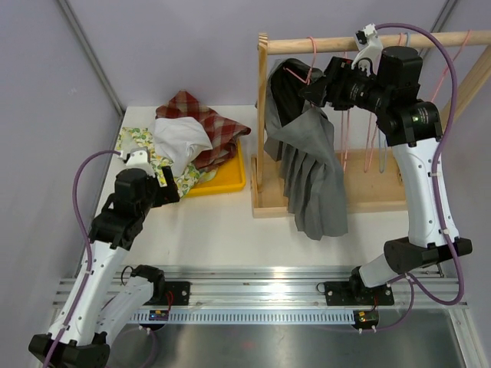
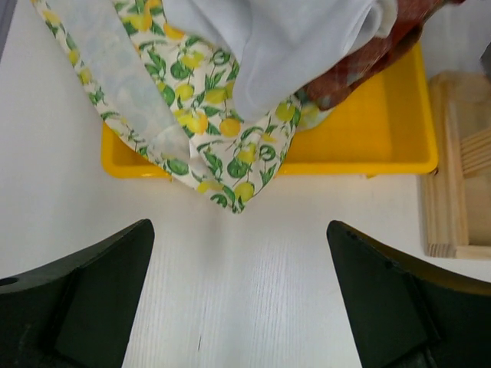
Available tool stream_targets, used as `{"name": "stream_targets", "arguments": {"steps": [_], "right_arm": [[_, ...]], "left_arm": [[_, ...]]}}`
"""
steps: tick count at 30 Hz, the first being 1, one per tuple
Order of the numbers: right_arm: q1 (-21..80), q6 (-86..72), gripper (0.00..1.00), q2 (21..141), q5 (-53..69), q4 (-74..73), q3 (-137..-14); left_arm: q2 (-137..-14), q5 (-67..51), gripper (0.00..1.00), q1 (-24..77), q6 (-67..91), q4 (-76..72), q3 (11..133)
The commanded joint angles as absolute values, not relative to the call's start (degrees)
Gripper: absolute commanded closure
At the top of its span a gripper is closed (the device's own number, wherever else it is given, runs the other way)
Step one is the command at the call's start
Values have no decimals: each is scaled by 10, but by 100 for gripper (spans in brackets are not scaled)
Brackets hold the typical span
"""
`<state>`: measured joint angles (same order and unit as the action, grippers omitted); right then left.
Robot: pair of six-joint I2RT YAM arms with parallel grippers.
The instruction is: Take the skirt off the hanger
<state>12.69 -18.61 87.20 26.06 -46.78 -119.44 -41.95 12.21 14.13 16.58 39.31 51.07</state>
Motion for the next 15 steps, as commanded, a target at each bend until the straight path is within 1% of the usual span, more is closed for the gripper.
{"name": "stream_targets", "arguments": {"steps": [1,3,4,7,8,10,12,15], "right_arm": [[147,-196,30,872,255,-438,-1204],[155,-200,40,877,246,-431,-1197],[157,-204,48,878,243,-422,-1189],[166,-208,61,882,234,-413,-1174],[168,-209,68,882,233,-410,-1170],[171,-213,75,882,226,-407,-1161],[171,-212,85,882,222,-406,-1158],[171,-211,96,885,215,-411,-1159]], "left_arm": [[-407,118,1,141,169,370,489],[-407,119,1,141,167,367,490],[-406,119,1,141,166,365,490],[-405,118,1,141,166,362,486],[-407,113,1,141,166,362,485],[-408,113,1,141,165,363,485],[-408,112,1,141,164,361,485],[-406,112,1,141,163,361,485]]}}
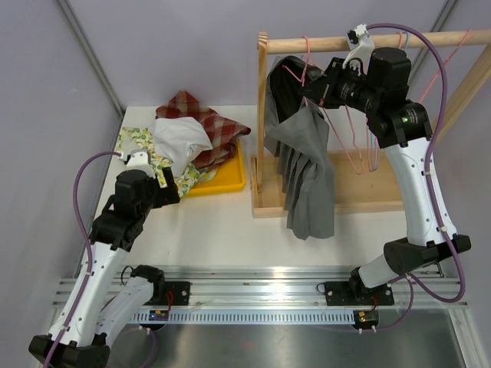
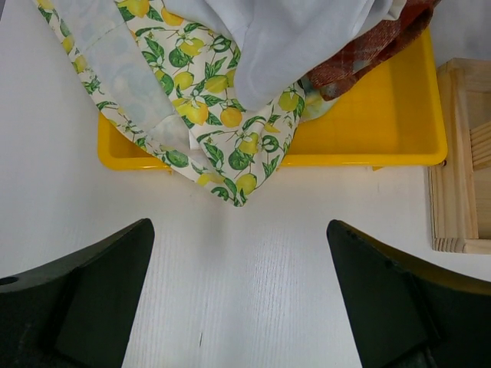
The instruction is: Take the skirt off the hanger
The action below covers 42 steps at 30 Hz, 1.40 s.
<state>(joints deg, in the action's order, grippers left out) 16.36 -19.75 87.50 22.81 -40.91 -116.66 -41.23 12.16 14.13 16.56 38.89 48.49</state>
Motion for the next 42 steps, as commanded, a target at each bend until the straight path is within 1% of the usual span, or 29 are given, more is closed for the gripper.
{"name": "stream_targets", "arguments": {"steps": [1,2,7,9,13,14,15,16,17,18,19,20,21,22,23,24,27,28,33,37,42], "right_arm": [[171,-210,98,884,214,-411,-1158],[171,-210,100,884,213,-411,-1158],[171,-223,100,878,210,-390,-1140],[171,-225,100,875,213,-389,-1156],[171,-224,100,872,200,-410,-1212],[171,-224,100,871,198,-415,-1222],[171,-225,100,868,198,-421,-1239],[171,-226,100,867,197,-421,-1243],[171,-228,100,860,195,-421,-1245],[171,-231,100,854,188,-418,-1241],[171,-232,100,848,183,-415,-1238],[171,-234,100,834,177,-411,-1230],[171,-237,100,828,165,-403,-1216],[171,-238,100,822,161,-401,-1210],[171,-241,100,809,157,-402,-1206],[171,-246,100,801,154,-400,-1197],[171,-256,100,767,136,-392,-1176],[171,-257,100,758,132,-389,-1172],[172,-271,100,712,113,-389,-1157],[171,-284,100,691,119,-395,-1148],[171,-303,100,657,104,-384,-1117]], "left_arm": [[-406,111,1,141,163,360,485],[-405,111,1,141,163,360,485],[-391,94,1,141,155,349,489],[-389,63,1,141,144,339,501],[-403,30,1,166,134,330,582],[-425,26,1,176,133,327,634],[-439,19,1,188,130,324,661],[-460,9,1,223,129,324,696],[-503,13,1,248,128,329,761],[-531,26,1,319,122,334,804],[-554,72,1,363,115,339,839],[-602,98,1,407,99,344,908],[-623,116,1,447,94,346,937],[-643,126,1,507,93,344,961],[-662,128,1,533,103,337,982],[-687,128,1,580,107,327,998],[-716,135,1,650,111,257,976],[-723,151,1,687,112,243,970],[-776,161,1,754,124,157,940],[-804,163,1,780,117,115,940],[-829,149,1,789,125,49,931]]}}
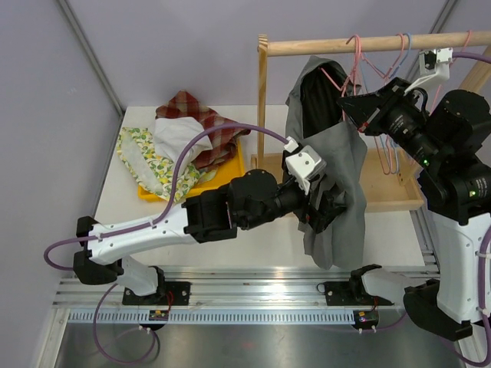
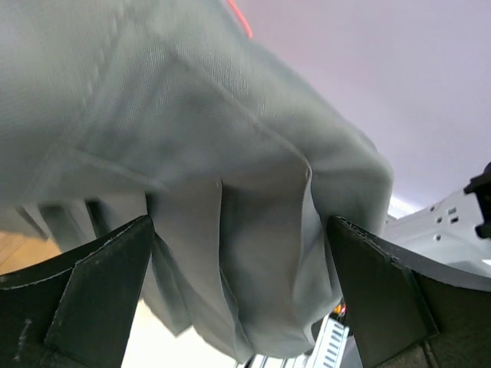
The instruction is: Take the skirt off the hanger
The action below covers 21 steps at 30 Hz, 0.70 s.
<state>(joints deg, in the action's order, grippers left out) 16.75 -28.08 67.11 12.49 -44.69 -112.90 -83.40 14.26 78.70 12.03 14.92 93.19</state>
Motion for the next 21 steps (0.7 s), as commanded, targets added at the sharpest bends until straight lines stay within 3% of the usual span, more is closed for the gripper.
{"name": "stream_targets", "arguments": {"steps": [1,5,6,9,10,13,21], "right_arm": [[171,-307,100,653,105,-381,-1111],[171,-320,100,632,105,-367,-1085],[171,-323,100,630,105,-366,-1083],[171,-327,100,623,100,-362,-1078],[171,-327,100,620,99,-360,-1076],[171,-330,100,614,91,-351,-1066],[171,-325,100,590,18,-302,-984]], "left_arm": [[-829,130,1,789,127,16,925],[-818,114,20,792,119,-54,890],[-818,118,34,793,118,-58,889],[-818,105,59,793,110,-76,880],[-817,99,80,793,110,-90,875],[-816,94,100,794,116,-97,870],[-820,81,100,848,70,-10,939]]}}
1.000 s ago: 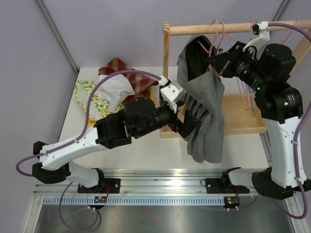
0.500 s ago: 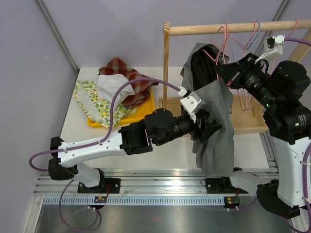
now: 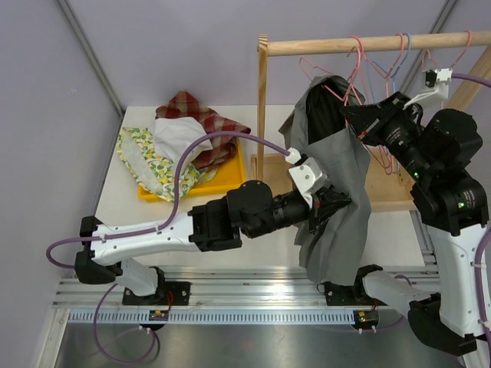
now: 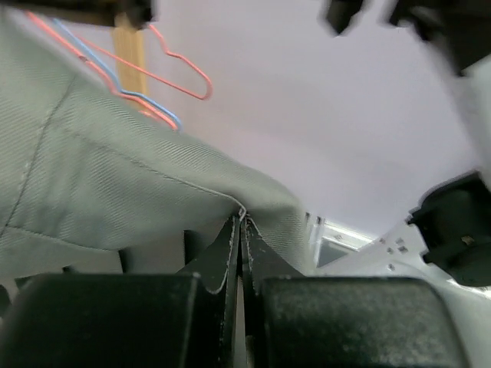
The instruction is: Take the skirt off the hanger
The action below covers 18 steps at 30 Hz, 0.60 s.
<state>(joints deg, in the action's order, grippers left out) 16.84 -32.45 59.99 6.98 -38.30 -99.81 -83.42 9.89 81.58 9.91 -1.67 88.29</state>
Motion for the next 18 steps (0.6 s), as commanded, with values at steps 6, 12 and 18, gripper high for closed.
{"name": "stream_targets", "arguments": {"steps": [6,12,18], "right_arm": [[171,-324,100,590,-43,-258,-939],[171,-311,100,628,-67,-249,-972],[171,-307,100,635,-95,-235,-985]], "left_arm": [[-896,108,100,946,-8,130,1097],[-919,159,100,1015,-34,163,1086],[-915,149,100,1028,-3,128,996]]}}
